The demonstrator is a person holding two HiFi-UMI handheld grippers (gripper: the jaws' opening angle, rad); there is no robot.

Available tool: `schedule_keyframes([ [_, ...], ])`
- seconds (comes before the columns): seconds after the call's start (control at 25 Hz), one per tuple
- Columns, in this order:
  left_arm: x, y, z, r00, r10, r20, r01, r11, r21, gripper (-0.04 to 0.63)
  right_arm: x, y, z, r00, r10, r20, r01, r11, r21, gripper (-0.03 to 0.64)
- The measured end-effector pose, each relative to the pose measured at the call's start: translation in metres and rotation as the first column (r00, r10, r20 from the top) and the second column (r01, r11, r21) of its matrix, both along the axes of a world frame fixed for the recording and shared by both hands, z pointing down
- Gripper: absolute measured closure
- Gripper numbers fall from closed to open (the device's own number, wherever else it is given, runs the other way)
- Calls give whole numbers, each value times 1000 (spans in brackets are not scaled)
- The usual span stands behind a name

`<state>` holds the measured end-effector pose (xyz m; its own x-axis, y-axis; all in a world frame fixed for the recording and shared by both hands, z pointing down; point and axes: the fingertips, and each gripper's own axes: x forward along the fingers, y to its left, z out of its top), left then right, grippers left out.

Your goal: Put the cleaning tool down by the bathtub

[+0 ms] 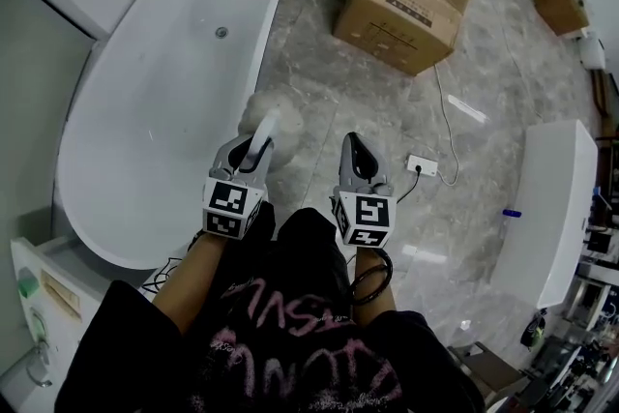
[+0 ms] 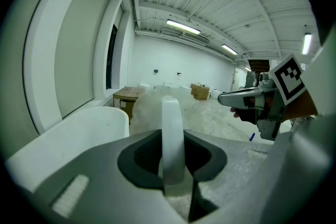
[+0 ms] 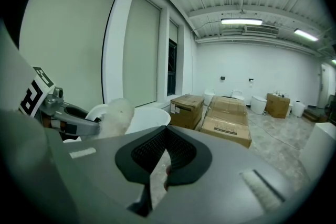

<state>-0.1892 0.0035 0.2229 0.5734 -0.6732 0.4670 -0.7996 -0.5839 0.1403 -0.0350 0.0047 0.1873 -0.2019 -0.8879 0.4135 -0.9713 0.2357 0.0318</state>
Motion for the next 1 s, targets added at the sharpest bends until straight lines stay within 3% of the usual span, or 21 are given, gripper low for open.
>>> schedule_keyframes([
  [0.52,19,-28,9,999,49,18,-48,999,-24,509,24,-19,19,998,59,9,-58,998,-29,604],
  [1.0,64,-60,25,998,-13,60,17,998,-55,509,75,-45,50,1000,6,26,-4,995,-96,603],
])
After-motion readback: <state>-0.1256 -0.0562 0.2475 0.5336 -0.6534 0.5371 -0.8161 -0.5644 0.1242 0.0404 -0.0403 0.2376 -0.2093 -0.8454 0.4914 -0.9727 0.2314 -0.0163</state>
